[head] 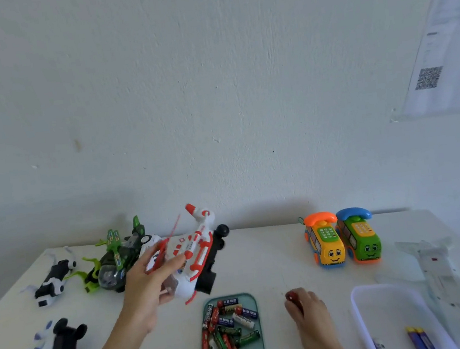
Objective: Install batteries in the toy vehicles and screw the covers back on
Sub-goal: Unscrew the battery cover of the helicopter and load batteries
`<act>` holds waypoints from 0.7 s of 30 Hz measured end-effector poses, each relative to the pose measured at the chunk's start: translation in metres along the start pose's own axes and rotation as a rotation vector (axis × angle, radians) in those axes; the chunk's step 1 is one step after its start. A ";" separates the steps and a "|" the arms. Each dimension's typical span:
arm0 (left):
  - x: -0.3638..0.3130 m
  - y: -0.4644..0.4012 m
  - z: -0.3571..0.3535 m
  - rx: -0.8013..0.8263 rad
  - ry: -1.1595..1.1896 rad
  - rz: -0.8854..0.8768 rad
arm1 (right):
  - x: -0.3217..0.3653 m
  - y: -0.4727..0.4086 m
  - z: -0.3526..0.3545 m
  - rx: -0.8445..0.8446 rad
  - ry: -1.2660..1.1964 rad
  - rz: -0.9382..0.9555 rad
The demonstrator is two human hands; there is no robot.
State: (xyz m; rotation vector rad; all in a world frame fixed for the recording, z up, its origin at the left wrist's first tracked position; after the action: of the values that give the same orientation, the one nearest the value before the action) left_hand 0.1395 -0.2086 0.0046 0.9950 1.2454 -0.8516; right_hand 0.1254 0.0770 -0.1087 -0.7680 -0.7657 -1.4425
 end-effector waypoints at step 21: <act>0.018 0.072 -0.104 0.780 0.476 0.705 | 0.102 0.031 0.110 0.024 -0.644 0.116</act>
State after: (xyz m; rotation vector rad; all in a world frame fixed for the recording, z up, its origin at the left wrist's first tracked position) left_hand 0.1725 -0.0857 -0.0072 2.2020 0.8052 -0.5321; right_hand 0.1562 0.1121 0.0372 -1.2607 -1.1974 -1.0768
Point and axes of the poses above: each hand's wrist, its own y-axis away from the middle knuckle, its own z-axis out of the back of the hand, x = y × z, the point moved 4 cm from there along -y, towards the middle knuckle, and after that the axes turned 10 degrees about -y, right-handed, at the moved point
